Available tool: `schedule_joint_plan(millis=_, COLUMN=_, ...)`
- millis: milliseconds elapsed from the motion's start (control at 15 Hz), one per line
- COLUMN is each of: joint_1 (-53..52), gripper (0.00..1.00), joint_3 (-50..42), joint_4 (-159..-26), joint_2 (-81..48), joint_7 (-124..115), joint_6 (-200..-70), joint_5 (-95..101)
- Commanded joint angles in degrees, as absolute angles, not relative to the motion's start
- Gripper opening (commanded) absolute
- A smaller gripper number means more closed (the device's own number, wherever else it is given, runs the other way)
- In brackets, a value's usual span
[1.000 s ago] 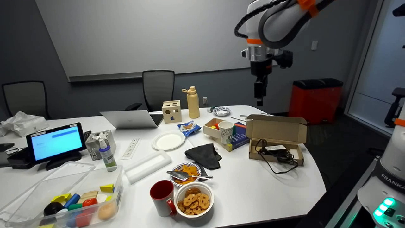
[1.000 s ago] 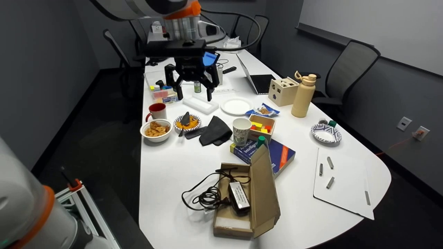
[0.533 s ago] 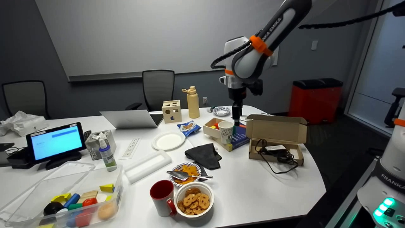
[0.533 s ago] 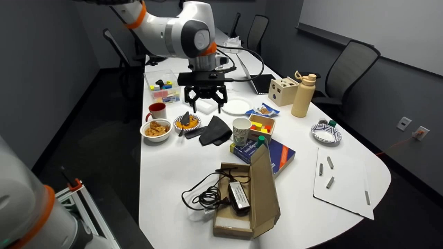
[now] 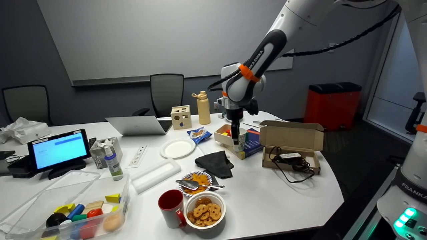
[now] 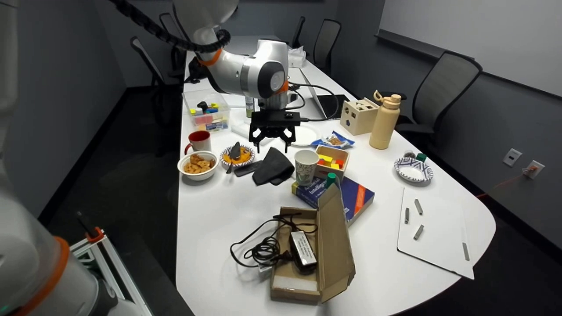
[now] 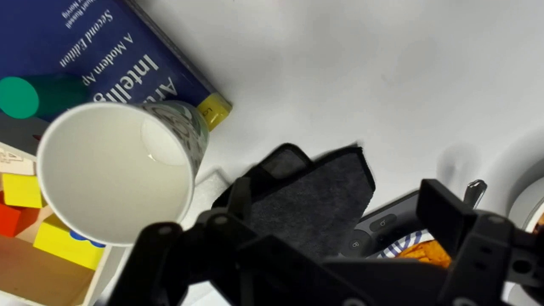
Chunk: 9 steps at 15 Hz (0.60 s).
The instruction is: Use the black towel to clean the table
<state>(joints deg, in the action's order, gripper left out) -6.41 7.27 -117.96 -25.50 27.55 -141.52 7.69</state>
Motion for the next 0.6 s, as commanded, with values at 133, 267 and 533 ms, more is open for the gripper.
schedule_joint_plan(millis=133, joint_1=-5.8, gripper=1.00, joint_3=9.1, joint_4=-108.9, joint_2=-34.5, joint_7=29.7, joint_6=-139.3, joint_5=10.4)
schedule_joint_plan(millis=267, joint_1=-5.9, gripper=1.00, joint_3=9.1, joint_4=-111.6, joint_2=-33.1, joint_7=27.9, joint_6=-141.1, joint_5=10.3)
schedule_joint_plan(millis=533, joint_1=-5.8, gripper=1.00, joint_3=9.3, joint_4=-110.1, joint_2=-34.4, joint_7=28.4, joint_6=-140.9, joint_5=10.3)
